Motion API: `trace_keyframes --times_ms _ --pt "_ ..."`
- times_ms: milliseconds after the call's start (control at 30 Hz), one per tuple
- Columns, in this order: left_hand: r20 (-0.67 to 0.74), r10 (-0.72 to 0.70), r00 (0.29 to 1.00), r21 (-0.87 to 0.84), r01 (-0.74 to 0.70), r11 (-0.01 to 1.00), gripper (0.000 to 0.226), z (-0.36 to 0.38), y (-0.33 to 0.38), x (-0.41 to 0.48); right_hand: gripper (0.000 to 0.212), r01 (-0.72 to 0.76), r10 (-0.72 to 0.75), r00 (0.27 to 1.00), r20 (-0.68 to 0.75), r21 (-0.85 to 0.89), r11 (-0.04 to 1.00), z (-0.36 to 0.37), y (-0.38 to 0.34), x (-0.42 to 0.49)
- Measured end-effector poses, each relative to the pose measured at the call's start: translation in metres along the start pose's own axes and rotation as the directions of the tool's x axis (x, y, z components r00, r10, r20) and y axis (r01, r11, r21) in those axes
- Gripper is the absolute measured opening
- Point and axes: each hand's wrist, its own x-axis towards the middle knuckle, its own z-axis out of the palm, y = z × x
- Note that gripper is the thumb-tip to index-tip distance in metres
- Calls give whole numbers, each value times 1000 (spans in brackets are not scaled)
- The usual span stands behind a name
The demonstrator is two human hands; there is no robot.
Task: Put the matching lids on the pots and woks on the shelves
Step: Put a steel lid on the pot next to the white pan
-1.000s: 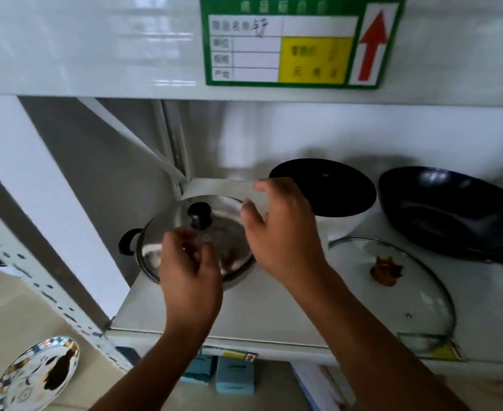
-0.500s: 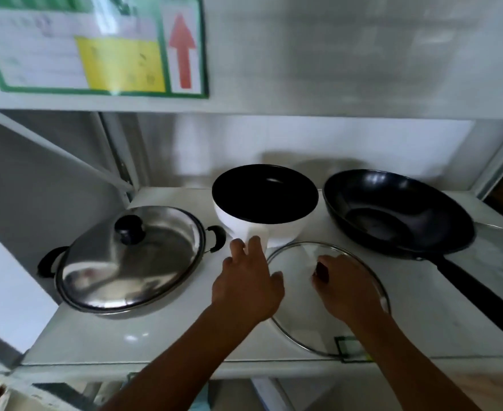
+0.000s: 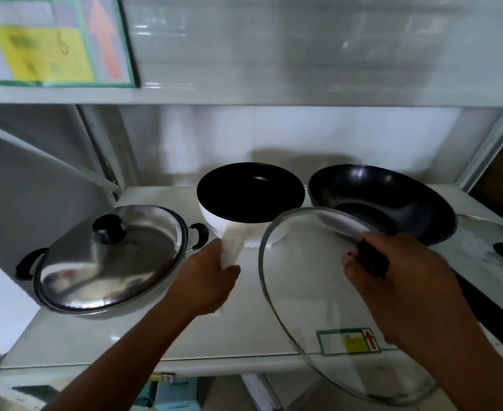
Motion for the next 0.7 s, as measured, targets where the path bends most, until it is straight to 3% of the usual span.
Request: trace_keyframes --times_ms 133,300,433,700 --pt "39 55 998 55 -57 997 52 11 3 -28 17 -17 27 996 -80 119 993 -11 -14 26" --pt "3 15 1000 81 -16 997 65 28 11 -62 25 55 -50 992 -112 50 997 30 -37 103" --pt "-62 55 997 141 -46 989 63 33 11 -68 19 123 -122 992 -23 57 991 81 -49 150" --pt "-37 42 998 142 -36 989 66 34 10 -67 19 180 -181 982 52 29 983 123 -52 163"
